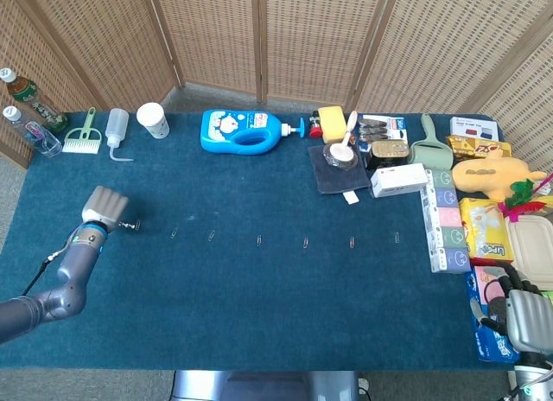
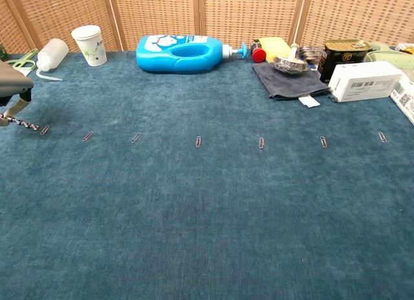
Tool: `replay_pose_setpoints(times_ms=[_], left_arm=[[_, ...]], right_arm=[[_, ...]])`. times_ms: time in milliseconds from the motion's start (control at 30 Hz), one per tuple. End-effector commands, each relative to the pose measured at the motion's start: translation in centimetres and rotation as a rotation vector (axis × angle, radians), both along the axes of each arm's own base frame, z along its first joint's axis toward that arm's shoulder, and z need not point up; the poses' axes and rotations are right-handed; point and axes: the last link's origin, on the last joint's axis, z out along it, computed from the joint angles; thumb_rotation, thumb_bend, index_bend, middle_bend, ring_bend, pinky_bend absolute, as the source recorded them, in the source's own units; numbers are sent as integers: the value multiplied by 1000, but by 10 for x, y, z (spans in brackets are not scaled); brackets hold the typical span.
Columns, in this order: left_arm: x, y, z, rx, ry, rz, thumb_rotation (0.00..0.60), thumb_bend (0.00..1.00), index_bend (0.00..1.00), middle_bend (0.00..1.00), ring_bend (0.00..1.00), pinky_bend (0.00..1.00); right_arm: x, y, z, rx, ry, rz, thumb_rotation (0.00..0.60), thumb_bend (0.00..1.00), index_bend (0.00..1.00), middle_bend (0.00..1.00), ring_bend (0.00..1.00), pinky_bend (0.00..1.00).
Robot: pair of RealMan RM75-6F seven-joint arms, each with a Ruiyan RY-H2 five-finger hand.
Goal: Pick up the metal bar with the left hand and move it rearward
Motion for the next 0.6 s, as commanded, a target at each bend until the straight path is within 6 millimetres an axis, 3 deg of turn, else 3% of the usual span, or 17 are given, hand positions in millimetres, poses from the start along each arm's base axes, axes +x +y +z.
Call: replay_pose_setpoints(times_ms=[33,300,600], left_arm=[[1,0,-4,-7,15,1,600,575,629,1000,1000,1000],[7,0,-9,-10,5,-1,600,575,629,1000,1000,1000],[40,-1,-4,-14,-98,-81,600,575,629,1000,1000,1000]], right_arm=[[-1,1,1,-4,-2,-5,524,320,277,231,232,363],[-1,1,1,-12,-1,4,523,319,286,235,235,368],[0,0,1,-12,-5,10,522,319,287,235,235,368]])
